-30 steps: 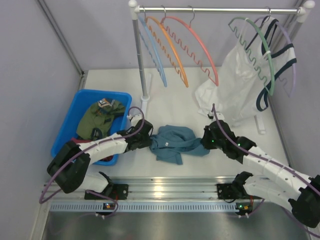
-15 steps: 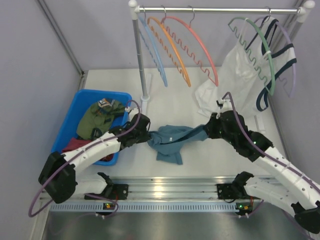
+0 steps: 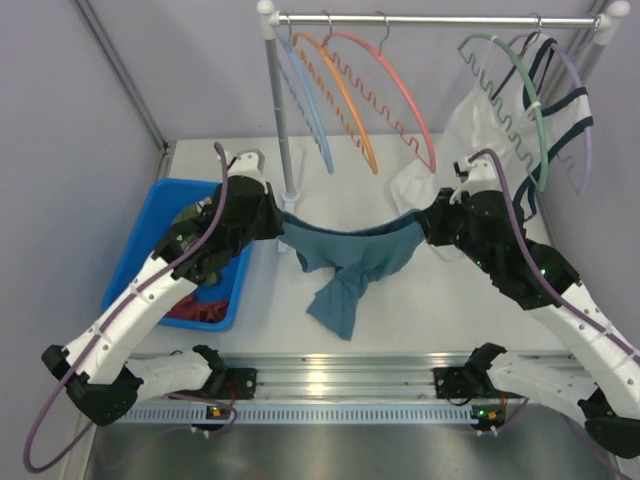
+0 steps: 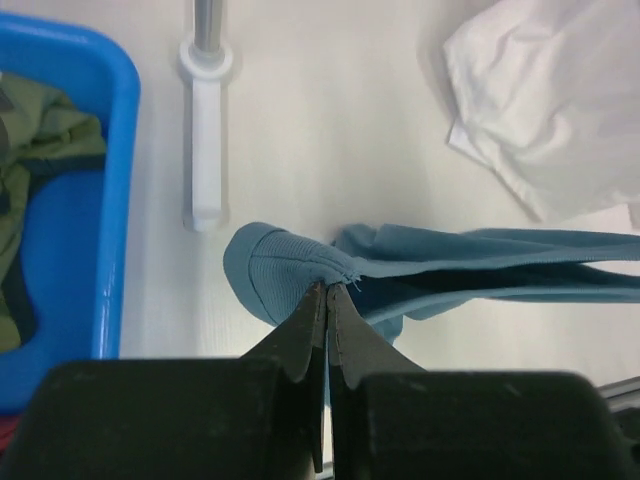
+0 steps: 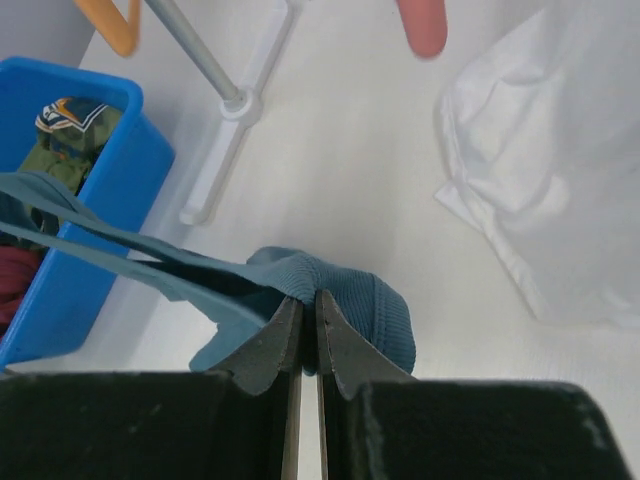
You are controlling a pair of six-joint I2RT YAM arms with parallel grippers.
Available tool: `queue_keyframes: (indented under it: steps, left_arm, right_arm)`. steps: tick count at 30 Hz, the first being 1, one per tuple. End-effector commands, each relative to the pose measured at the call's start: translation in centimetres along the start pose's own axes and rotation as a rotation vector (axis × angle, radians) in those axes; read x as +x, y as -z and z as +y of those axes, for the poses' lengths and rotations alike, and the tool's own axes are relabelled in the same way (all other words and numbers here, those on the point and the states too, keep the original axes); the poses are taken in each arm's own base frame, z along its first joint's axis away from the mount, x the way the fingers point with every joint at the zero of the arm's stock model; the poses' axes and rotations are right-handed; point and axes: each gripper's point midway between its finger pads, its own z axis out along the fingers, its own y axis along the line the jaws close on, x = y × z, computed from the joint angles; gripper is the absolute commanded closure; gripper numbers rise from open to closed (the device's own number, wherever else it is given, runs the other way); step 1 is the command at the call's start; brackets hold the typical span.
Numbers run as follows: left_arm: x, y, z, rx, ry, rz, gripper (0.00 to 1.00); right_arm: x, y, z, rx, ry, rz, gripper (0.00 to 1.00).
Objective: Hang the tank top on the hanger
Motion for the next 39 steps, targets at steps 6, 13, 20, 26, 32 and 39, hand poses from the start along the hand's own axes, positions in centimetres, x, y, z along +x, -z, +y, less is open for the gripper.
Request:
queue_keyframes:
  steps: [6,13,20,26,32,39]
  left_arm:
    - [-11.3,5.8,-2.8,0.043,-0.099,-0.233,1.0]
    - [-15.7,7.7,-5.3,0.113,-0.109,-0.323,1.0]
    - [-10.4,4.7,-5.0,0.137,-0.107,-0.182,1.0]
    - [1.4,-1.1,-4.0,0.186,-0.055,0.108,1.0]
    - [13.0,-7.0,-2.3,0.167,-0.011,0.342,1.0]
    - [19.3,-9.2,-2.6,0.182,-0.03,0.51,1.0]
  right_arm:
    - [-12.7,3.1,2.1,0.032,0.102,-0.235,1.0]
    - [-17.7,4.7,3.6,0.016,0.137,-0.303,1.0]
    - [-11.6,2.3,2.8,0.001,0.113,-0.173,1.0]
    - [1.1,-1.1,0.3,0.014,0.034,0.065,1.0]
    - [14.7,-3.6,-1.9,0.011,-0.059,0.322,1.0]
    - [19.4,-5.0,-1.8,-0.025,-0.076,0.417,0.99]
